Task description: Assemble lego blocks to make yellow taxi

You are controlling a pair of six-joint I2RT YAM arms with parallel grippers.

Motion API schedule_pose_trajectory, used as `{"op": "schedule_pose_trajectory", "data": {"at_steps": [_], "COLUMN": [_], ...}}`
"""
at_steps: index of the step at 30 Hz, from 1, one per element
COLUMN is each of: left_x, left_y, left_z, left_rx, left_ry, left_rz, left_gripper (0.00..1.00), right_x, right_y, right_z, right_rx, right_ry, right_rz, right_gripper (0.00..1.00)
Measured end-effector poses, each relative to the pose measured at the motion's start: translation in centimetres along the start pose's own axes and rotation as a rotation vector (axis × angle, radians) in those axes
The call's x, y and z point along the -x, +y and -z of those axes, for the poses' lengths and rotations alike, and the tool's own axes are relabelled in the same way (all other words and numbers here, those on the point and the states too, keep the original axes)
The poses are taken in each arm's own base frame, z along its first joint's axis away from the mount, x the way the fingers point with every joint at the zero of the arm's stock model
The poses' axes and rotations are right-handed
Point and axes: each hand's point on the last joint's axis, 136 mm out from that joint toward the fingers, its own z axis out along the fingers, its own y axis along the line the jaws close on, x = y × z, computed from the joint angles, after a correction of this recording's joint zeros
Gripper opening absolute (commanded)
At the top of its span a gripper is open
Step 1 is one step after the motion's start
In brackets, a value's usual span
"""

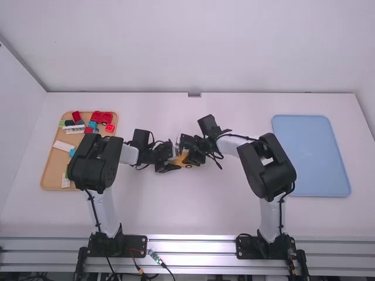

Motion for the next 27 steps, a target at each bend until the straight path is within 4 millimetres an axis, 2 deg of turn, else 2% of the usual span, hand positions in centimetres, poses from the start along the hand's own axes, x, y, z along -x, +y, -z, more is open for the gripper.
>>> {"op": "schedule_pose_trajectory", "data": {"at_steps": [3, 10, 12, 14, 15, 22, 27], "left_x": [0.0, 0.0, 0.0, 0.0, 0.0, 0.0, 0.0], "left_y": [0.0, -0.1, -0.1, -0.1, -0.1, -0.1, -0.1], "left_z": [0.0, 0.0, 0.0, 0.0, 0.0, 0.0, 0.0], "left_rx": [-0.001, -0.003, -0.003, -0.003, -0.002, -0.002, -0.002], "left_ry": [0.000, -0.001, -0.001, -0.001, -0.001, -0.001, -0.001], "left_rz": [0.001, 0.002, 0.002, 0.002, 0.001, 0.002, 0.002], "left_gripper": [0.38, 0.38, 0.37, 0.36, 0.36, 0.34, 0.33], "right_x": [-0.3, 0.2, 0.5, 1.1, 1.1, 2.4, 4.1], "right_y": [0.0, -0.1, 0.0, 0.0, 0.0, 0.9, -0.1], "right_z": [0.9, 3.5, 4.0, 4.4, 4.5, 3.8, 2.7], "right_rx": [0.039, 0.116, 0.133, 0.147, 0.147, 0.166, 0.099], "right_ry": [-0.008, -0.082, -0.108, -0.143, -0.145, -0.174, -0.215], "right_rz": [-0.008, 0.020, 0.044, 0.076, 0.084, 0.141, 0.215], "right_gripper": [0.68, 0.63, 0.47, 0.09, 0.00, 0.00, 0.00]}}
